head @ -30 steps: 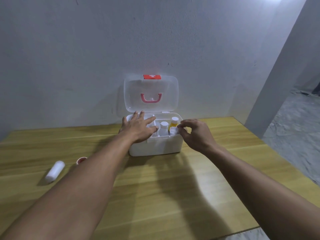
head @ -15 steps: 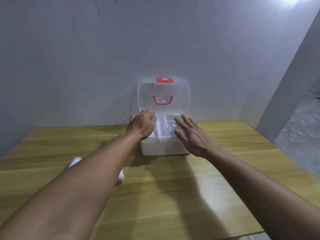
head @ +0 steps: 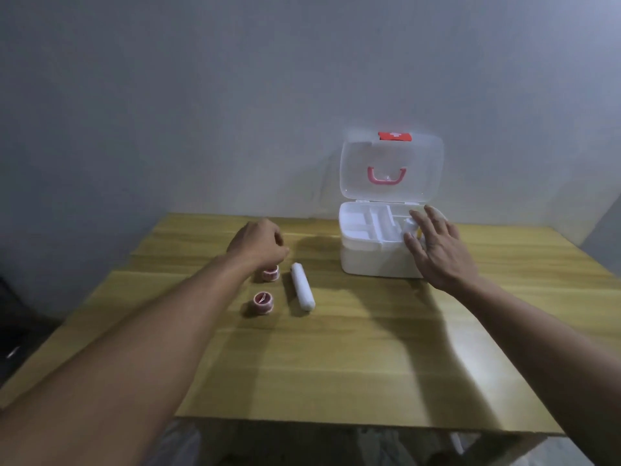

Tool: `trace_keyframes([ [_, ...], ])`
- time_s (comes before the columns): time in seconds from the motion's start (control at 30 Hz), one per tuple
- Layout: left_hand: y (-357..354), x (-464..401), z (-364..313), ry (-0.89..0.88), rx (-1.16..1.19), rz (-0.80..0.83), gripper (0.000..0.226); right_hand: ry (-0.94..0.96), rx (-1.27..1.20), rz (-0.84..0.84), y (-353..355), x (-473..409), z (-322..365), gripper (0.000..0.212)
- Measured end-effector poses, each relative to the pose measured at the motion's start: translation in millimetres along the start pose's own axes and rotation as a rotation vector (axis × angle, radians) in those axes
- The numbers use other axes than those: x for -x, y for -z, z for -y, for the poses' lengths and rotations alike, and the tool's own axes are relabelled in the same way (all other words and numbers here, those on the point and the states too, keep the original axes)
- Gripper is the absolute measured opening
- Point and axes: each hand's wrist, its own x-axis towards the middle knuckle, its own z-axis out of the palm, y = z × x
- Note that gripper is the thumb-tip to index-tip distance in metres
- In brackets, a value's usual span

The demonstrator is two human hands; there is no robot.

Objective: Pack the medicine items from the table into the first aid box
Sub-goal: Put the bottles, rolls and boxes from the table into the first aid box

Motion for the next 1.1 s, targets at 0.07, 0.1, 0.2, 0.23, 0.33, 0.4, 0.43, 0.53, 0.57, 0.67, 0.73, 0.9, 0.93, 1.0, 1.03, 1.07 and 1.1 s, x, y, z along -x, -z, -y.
trace_keyframes([
  [0.07, -7, 13, 0, 0.006, 0.017, 0.012, 0.01, -0.014, 0.001, -0.011, -1, 1, 1, 0.054],
  [0.1, -11, 18, -2, 0.009, 0.024, 0.021, 0.012, -0.02, -0.001, -0.011, -2, 1, 2, 0.053],
  [0.2, -27, 33, -12, 0.056, 0.021, 0.057, 0.022, -0.028, -0.004, -0.002, -1, 1, 2, 0.053],
  [0.23, -31, 37, -16, 0.079, 0.016, 0.074, 0.024, -0.028, -0.007, -0.001, -1, 2, 2, 0.053],
  [0.33, -43, 45, -24, 0.13, 0.006, 0.096, 0.018, -0.035, -0.026, 0.006, 0, 2, 2, 0.054],
  [0.4, -47, 46, -29, 0.143, -0.019, 0.098, 0.013, -0.041, -0.035, 0.012, 0, 2, 2, 0.053],
  [0.43, -48, 46, -31, 0.142, -0.037, 0.098, 0.014, -0.042, -0.038, 0.013, -1, 1, 2, 0.053],
  [0.53, -50, 46, -37, 0.16, -0.063, 0.08, 0.015, -0.041, -0.047, 0.002, -1, 1, 0, 0.053],
  [0.57, -50, 46, -36, 0.164, -0.062, 0.069, 0.014, -0.042, -0.051, -0.004, -1, 1, 0, 0.053],
  [0.67, -48, 43, -30, 0.176, -0.015, -0.001, 0.025, -0.042, -0.056, -0.007, -1, 2, -1, 0.053],
  [0.73, -46, 43, -29, 0.184, -0.012, -0.053, 0.039, -0.036, -0.05, -0.007, -2, 2, -1, 0.053],
  [0.9, -30, 37, -24, 0.292, -0.023, -0.129, 0.036, -0.03, -0.056, -0.01, -2, 2, -1, 0.054],
  [0.93, -27, 36, -22, 0.303, -0.003, -0.138, 0.027, -0.027, -0.052, -0.012, -2, 2, -1, 0.054],
  [1.0, -23, 34, -17, 0.321, 0.036, -0.14, 0.019, -0.03, -0.051, -0.017, -2, 2, -1, 0.054],
  [1.03, -22, 34, -16, 0.325, 0.051, -0.135, 0.02, -0.031, -0.049, -0.02, -2, 2, 0, 0.054],
  [1.07, -21, 33, -15, 0.328, 0.073, -0.131, 0.02, -0.031, -0.047, -0.022, -2, 2, 0, 0.054],
  [1.1, -20, 32, -14, 0.341, 0.092, -0.125, 0.02, -0.03, -0.045, -0.022, -2, 2, 0, 0.054],
])
